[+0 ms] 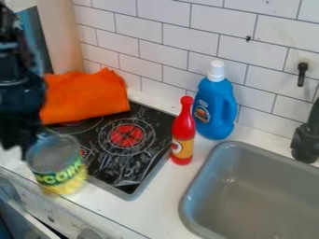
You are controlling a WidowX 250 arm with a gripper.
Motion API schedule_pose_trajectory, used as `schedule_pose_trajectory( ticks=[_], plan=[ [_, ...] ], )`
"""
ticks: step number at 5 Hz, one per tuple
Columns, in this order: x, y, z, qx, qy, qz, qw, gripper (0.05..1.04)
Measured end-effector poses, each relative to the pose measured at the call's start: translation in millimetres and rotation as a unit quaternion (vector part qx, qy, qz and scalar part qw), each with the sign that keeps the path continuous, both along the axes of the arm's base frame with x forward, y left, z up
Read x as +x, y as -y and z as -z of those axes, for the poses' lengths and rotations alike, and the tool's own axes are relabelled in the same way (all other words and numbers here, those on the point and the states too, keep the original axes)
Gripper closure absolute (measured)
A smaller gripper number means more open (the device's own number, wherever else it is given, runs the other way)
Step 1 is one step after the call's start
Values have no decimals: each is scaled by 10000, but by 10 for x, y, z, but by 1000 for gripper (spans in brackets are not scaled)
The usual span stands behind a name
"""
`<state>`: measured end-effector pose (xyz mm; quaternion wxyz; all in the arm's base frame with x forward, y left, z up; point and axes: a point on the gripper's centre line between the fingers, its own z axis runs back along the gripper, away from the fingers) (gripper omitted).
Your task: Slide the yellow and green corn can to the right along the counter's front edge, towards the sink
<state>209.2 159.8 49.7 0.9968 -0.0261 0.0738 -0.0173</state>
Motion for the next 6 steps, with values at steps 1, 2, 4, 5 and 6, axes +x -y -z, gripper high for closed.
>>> schedule_pose_trajectory(
  ticks=[1,2,4,5,6],
  plan=[
    [-34,432,2,-456,53,198,9988,83],
    [-90,807,-2,-764,-25,432,9961,84],
    [-102,1074,9,-882,-91,588,9943,83],
    [-114,1007,-11,-901,-28,443,9949,83],
    [-127,995,-70,-1009,33,420,9940,83]
  ],
)
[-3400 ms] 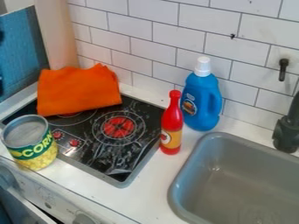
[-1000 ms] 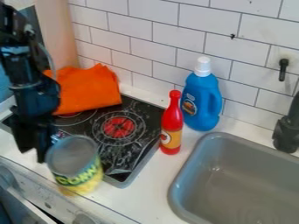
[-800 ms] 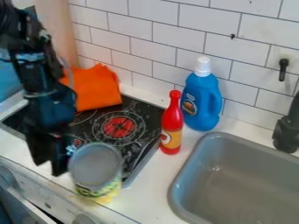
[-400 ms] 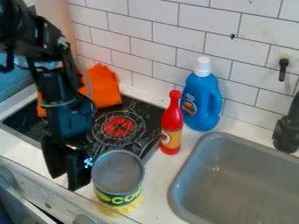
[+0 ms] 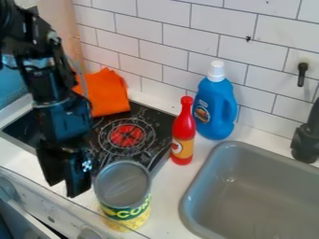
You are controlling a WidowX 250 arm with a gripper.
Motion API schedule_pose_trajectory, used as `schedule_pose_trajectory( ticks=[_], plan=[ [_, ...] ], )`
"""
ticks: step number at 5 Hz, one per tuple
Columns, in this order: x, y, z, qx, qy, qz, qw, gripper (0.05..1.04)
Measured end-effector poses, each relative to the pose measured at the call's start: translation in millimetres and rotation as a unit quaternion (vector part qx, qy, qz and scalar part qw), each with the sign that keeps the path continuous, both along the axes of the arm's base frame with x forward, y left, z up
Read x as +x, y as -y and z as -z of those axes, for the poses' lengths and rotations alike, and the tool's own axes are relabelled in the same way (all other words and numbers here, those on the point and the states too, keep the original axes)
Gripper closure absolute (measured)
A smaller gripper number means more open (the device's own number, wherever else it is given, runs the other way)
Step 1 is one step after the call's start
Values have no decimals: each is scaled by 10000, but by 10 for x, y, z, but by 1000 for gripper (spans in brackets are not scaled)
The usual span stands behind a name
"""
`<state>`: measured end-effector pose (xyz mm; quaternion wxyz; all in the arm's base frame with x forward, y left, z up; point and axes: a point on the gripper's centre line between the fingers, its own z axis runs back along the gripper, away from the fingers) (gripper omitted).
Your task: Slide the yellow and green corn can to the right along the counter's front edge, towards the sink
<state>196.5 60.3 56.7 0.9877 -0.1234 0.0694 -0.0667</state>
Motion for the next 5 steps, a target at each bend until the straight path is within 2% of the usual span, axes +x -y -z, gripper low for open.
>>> schedule_pose_trajectory(
  ticks=[1,2,3,4,5],
  plan=[
    [44,-89,-41,377,247,-70,9990,83],
    [60,-149,-12,1036,531,-72,9932,83],
    [77,-220,-10,1506,636,85,9865,83],
    [75,-259,-1,1743,765,77,9817,83],
    [107,-139,2,1339,891,87,9869,83]
  ],
)
